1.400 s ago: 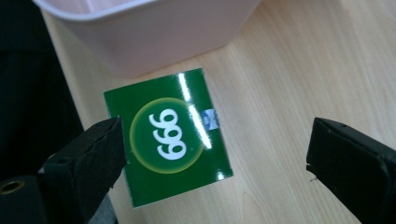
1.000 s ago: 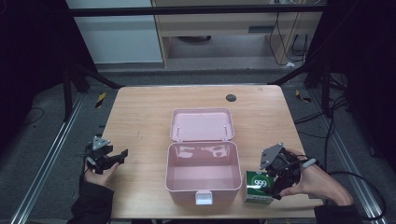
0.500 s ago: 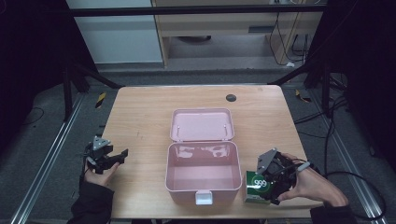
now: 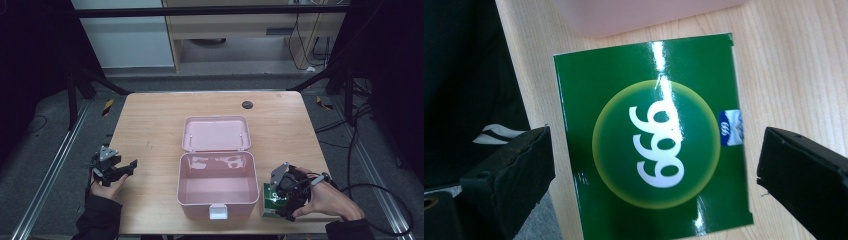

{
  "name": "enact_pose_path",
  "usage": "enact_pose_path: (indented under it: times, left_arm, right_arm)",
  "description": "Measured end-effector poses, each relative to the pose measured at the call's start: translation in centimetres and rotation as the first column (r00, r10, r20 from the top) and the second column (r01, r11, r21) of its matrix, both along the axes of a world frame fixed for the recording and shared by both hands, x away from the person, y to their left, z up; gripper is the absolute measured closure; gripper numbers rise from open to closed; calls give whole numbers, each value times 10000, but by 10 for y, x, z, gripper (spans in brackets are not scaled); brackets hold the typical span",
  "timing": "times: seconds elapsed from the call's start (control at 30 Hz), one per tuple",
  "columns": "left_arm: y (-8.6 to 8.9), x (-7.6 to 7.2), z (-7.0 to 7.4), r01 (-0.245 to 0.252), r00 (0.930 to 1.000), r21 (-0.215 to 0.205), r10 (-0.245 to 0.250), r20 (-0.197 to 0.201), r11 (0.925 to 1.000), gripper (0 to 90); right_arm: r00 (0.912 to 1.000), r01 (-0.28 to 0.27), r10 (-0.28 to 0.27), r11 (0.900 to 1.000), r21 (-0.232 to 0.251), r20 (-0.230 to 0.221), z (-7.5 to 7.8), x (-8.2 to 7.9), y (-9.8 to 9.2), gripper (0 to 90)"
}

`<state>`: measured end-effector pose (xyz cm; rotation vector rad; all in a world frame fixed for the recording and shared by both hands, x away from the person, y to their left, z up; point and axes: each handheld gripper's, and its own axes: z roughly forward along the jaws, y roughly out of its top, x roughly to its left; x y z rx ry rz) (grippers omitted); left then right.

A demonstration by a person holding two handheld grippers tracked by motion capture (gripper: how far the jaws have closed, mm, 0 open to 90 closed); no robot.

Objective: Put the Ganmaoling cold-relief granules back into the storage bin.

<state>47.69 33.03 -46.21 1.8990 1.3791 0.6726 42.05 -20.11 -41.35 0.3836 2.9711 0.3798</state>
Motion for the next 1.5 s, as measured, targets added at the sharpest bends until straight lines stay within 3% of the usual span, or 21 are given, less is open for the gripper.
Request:
enact_pose_path:
  times: [0.4, 0.9, 1.5]
  left_arm:
    - [-1, 1, -1, 49, 10000, 61, -49, -31, 10000, 326]
    - [-1, 1, -1, 64, 10000, 65, -64, -30, 10000, 326]
    - [-1, 1, -1, 54, 10000, 66, -54, -2, 10000, 327]
  right_arm:
    - [9995, -201, 198, 9997, -143, -248, -18, 4, 3, 54]
    - [9984, -376, 356, 9982, -465, -447, -29, 9, 8, 99]
    - [9958, -397, 345, 9974, -600, -852, -24, 10, 4, 163]
